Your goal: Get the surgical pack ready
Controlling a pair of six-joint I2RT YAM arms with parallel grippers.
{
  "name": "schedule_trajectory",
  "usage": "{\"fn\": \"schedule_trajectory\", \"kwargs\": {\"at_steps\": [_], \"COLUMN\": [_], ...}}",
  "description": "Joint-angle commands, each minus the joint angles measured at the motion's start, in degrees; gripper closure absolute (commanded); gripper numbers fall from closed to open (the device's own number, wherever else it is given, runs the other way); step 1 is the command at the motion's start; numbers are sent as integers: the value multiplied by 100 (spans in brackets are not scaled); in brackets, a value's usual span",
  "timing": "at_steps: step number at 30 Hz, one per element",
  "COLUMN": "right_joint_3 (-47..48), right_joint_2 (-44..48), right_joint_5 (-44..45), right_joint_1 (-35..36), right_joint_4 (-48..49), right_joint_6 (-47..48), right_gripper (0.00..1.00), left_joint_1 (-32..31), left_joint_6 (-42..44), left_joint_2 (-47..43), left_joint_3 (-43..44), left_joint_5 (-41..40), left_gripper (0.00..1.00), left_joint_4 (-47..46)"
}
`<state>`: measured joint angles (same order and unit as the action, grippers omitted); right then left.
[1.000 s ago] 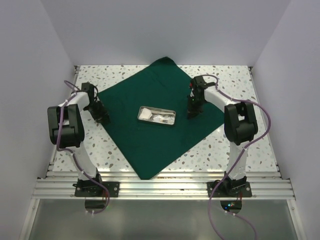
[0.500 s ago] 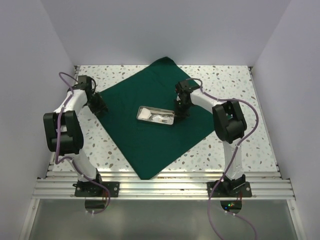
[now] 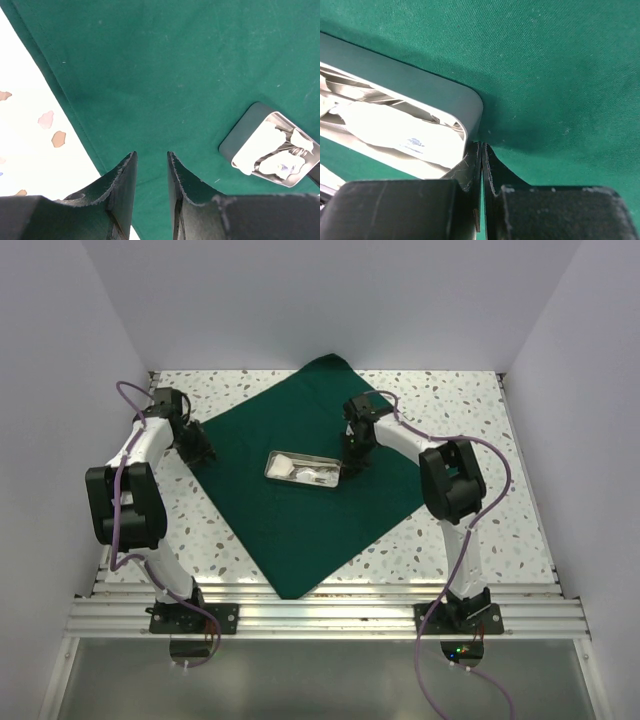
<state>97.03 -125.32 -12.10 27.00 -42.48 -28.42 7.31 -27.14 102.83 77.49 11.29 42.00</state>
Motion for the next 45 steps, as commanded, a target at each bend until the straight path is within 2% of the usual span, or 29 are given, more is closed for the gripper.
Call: {"fn": "schedule_trajectory", "kwargs": {"at_steps": [1, 6, 9, 10, 12, 13, 16, 17, 18, 20, 24, 25, 31, 33, 35, 37, 45], "right_joint_3": [246, 369, 395, 360, 264, 37, -780, -1009, -1333, -1520, -2248, -2363, -2813, -2857, -2787, -2708, -2162], "right_joint_2": [86, 700, 1096, 1384, 1684, 2043, 2964, 3169, 3337, 3662, 4041, 4059, 3506, 3174, 2918, 2671, 1809], "right_joint_5": [223, 1191, 1701, 1815, 1965, 1957, 1283, 889, 363, 51, 303, 383, 1033, 1191, 1385, 1412, 1781], "right_joint_1": [24, 24, 59, 120, 252, 453, 674, 718, 788, 1226, 2412, 2919, 4573, 4857, 5034, 5095, 5438], "right_joint_4": [-129, -637, -910, -981, -1104, -1079, -658, -352, -279, -235, 194, 274, 670, 934, 1039, 1206, 1365], "right_joint_6": [108, 828, 1286, 1565, 1900, 2241, 2455, 2473, 2465, 2412, 2184, 2140, 1744, 1648, 1516, 1445, 1463], "right_gripper": [100, 100, 95, 86, 72, 50, 19, 1, 1, 1, 3, 4, 18, 19, 25, 39, 39], "left_joint_1": [7, -2, 7, -2, -2, -2, 7, 7, 7, -2, 7, 7, -2, 7, 7, 33, 86], "left_joint_6": [173, 217, 288, 314, 367, 376, 385, 376, 367, 314, 191, 104, -230, -283, -336, -354, -363], "left_joint_2": [-149, -263, -446, -500, -649, -685, -808, -843, -930, -1045, -1439, -1510, -2160, -2467, -2653, -2899, -3427], "left_joint_3": [117, 91, -23, -76, -103, -120, -190, -217, -252, -410, -691, -770, -1305, -1464, -1640, -1790, -2019], "left_joint_5": [145, 181, 260, 242, 181, 128, 93, 93, 110, 137, 40, -73, -92, -92, -162, -162, -162], "left_gripper": [66, 64, 57, 53, 51, 50, 50, 50, 50, 50, 50, 50, 50, 50, 49, 49, 49], "left_joint_4": [10, -7, -130, -165, -192, -166, -148, -139, -139, -157, -105, -52, 160, 203, 282, 370, 625]}}
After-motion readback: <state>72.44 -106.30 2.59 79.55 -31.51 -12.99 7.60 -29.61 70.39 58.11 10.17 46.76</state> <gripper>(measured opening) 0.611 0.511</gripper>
